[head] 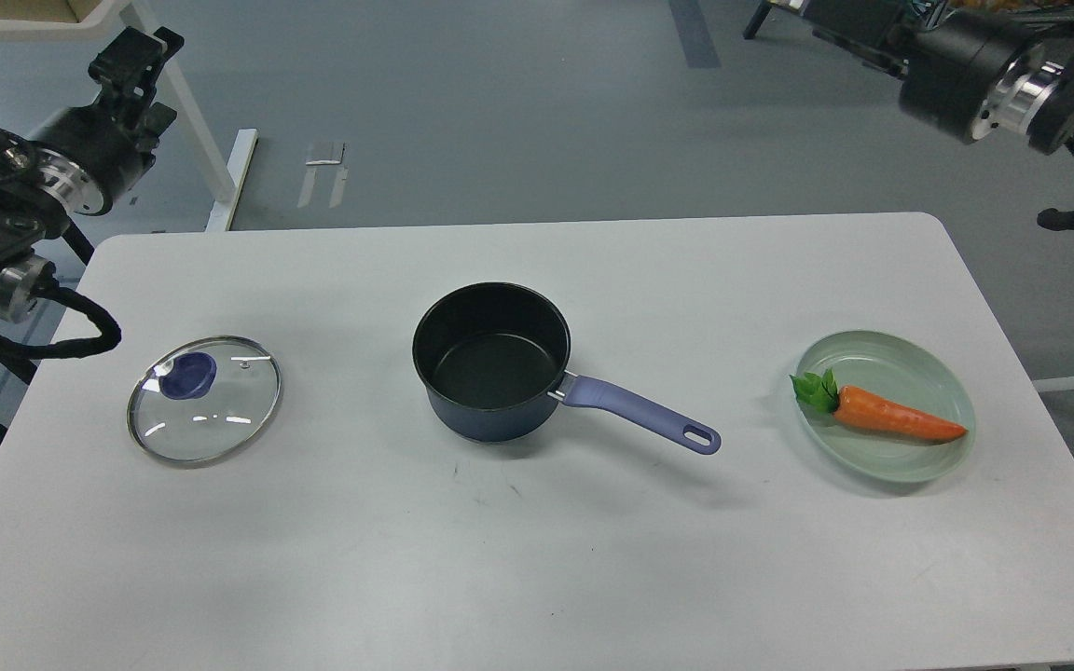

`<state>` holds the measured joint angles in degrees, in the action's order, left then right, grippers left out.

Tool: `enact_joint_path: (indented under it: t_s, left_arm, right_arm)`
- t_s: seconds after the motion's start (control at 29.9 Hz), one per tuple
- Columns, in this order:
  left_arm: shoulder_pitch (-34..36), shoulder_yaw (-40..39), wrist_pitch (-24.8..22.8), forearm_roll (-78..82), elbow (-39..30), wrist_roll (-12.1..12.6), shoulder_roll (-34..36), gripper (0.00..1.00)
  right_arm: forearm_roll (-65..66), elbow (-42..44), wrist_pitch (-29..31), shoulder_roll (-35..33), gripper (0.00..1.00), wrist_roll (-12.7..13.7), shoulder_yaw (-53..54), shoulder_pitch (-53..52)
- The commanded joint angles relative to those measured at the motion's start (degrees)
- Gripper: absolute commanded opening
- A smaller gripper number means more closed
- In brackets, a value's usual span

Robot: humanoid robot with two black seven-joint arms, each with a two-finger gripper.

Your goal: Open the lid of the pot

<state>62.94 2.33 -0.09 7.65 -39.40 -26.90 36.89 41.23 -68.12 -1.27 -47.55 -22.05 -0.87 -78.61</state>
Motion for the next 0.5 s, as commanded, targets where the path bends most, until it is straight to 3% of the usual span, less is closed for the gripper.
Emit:
enact_joint_path:
  t_s: [0.0, 0.27, 0.47]
  left_arm:
    - [-0.36, -2.76, -1.04, -9.65, 3.45, 0.18, -4.79, 0.99]
    - [-2.29, -9.0, -2.54, -17.48, 5.21, 0.26, -10.6, 0.99]
    - [-5.28, -13.14, -4.83, -21.09, 5.13, 1.32, -12.28, 0.99]
  right_arm:
    - [-9.39, 2.73, -0.14, -0.35, 1.0, -0.01, 5.77, 4.77]
    - [-26.8, 8.01, -0.14, 0.53, 1.0, -0.1, 9.92, 10.31]
    - [-46.92, 8.09, -0.14, 1.92, 1.0, -0.19, 13.6, 16.98]
